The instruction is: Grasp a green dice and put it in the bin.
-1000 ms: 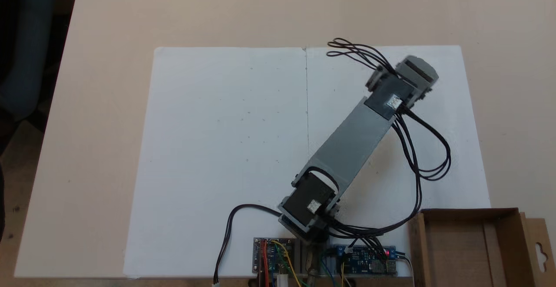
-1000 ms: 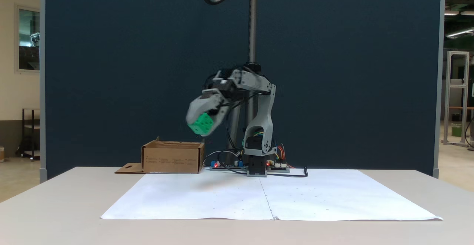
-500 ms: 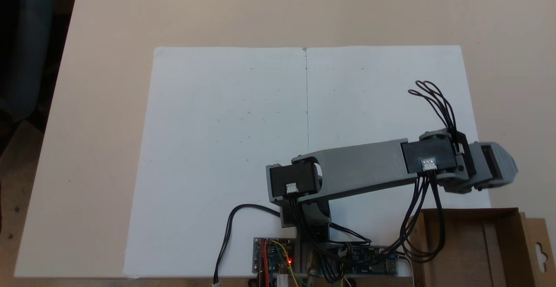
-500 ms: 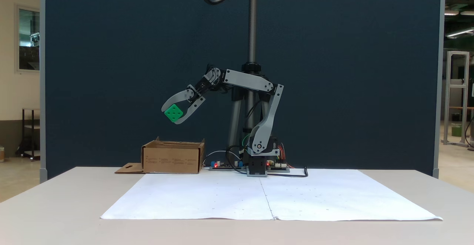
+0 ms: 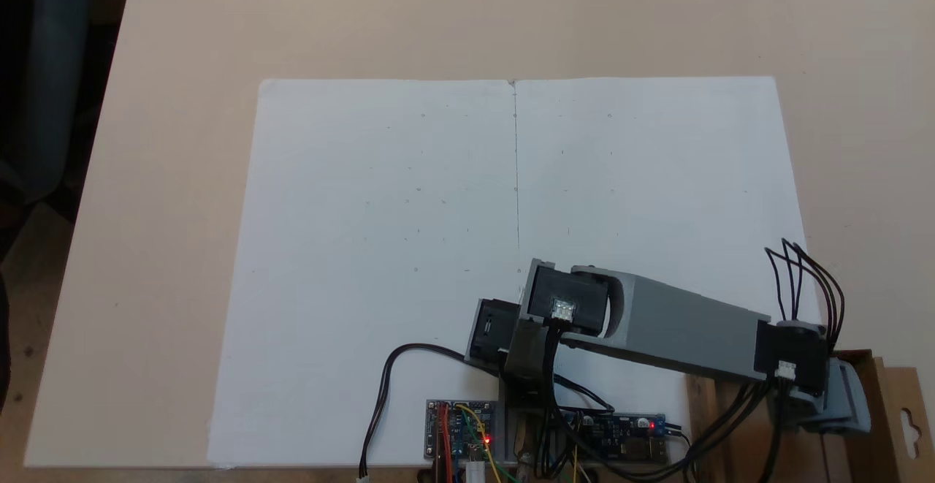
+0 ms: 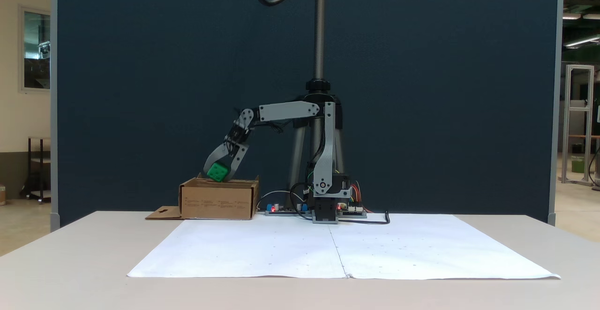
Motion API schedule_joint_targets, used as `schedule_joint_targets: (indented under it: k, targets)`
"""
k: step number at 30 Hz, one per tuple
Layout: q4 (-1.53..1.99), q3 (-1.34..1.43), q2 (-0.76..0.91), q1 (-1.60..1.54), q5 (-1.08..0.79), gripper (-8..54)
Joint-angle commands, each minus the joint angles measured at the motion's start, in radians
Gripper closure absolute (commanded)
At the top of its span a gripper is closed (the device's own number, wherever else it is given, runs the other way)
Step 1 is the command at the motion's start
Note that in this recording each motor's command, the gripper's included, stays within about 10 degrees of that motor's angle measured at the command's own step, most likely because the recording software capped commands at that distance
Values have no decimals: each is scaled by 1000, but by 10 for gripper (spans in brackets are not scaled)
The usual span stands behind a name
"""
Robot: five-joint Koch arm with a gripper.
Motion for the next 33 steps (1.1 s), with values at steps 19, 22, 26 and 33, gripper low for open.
schedule_joint_targets:
  k: [19,22,26,33]
  targets:
    - [52,-28,28,-64,-44,95]
    - [41,-52,104,-176,115,94]
    - [41,-147,158,-276,274,94]
    - [35,-255,287,-572,472,94]
